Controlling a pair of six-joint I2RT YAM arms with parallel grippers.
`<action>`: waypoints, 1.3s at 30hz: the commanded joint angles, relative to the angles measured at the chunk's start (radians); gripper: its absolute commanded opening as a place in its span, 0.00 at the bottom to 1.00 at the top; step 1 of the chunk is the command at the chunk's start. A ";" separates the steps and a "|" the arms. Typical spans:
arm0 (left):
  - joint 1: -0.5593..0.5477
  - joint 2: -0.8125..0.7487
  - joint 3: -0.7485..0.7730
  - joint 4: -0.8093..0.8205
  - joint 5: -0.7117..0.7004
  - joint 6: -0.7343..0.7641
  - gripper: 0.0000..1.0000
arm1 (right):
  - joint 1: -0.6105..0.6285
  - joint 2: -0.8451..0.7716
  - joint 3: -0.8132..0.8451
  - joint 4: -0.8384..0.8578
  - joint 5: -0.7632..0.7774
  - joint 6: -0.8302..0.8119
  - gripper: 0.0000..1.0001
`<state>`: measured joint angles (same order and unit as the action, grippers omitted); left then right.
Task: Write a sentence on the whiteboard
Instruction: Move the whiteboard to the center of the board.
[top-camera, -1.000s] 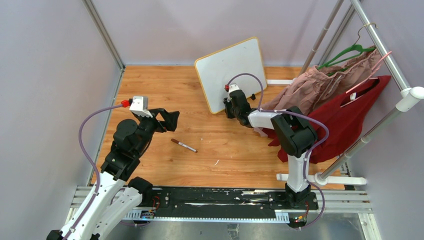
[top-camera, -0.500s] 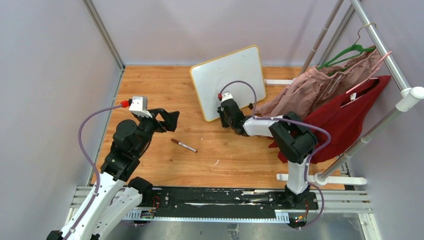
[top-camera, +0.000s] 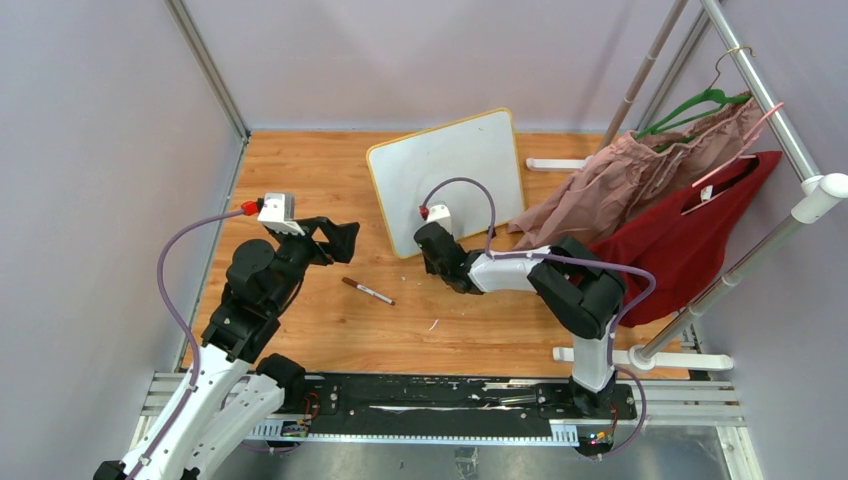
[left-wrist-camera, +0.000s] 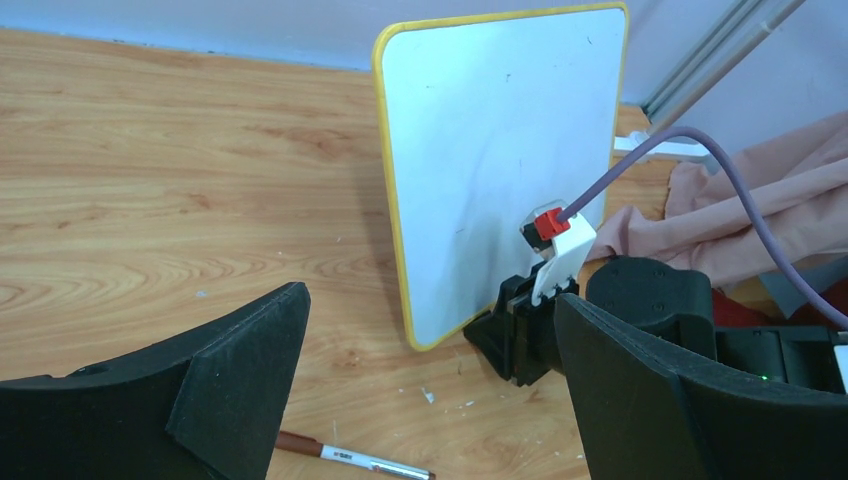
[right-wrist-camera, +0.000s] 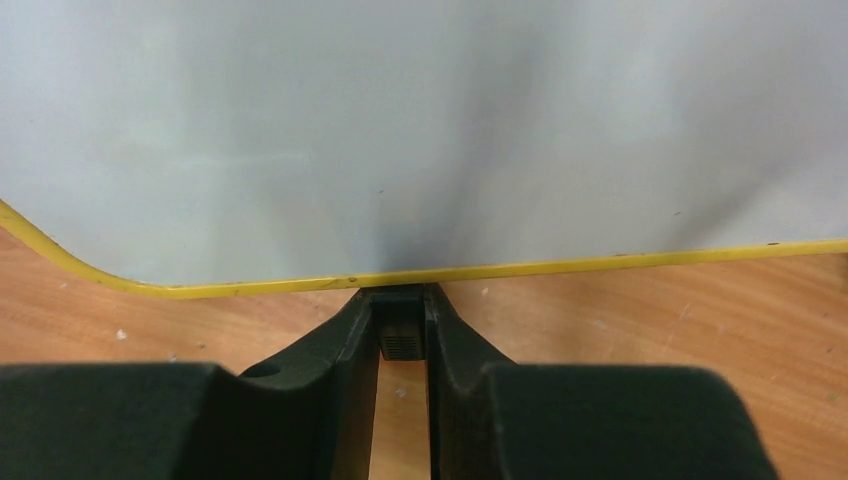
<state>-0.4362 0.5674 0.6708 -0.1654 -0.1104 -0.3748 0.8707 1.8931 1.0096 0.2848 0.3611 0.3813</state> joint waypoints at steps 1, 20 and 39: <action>-0.006 -0.009 -0.013 0.030 0.014 -0.006 0.99 | 0.070 0.023 0.044 -0.132 0.062 0.129 0.00; -0.018 -0.017 -0.013 0.026 0.006 -0.004 0.99 | 0.179 0.133 0.209 -0.215 0.071 0.101 0.00; -0.018 -0.009 -0.013 0.026 0.003 0.002 0.99 | 0.195 -0.014 0.159 -0.255 0.035 0.123 0.58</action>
<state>-0.4477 0.5629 0.6643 -0.1646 -0.1078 -0.3767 1.0515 1.9606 1.1942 0.0547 0.4244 0.4862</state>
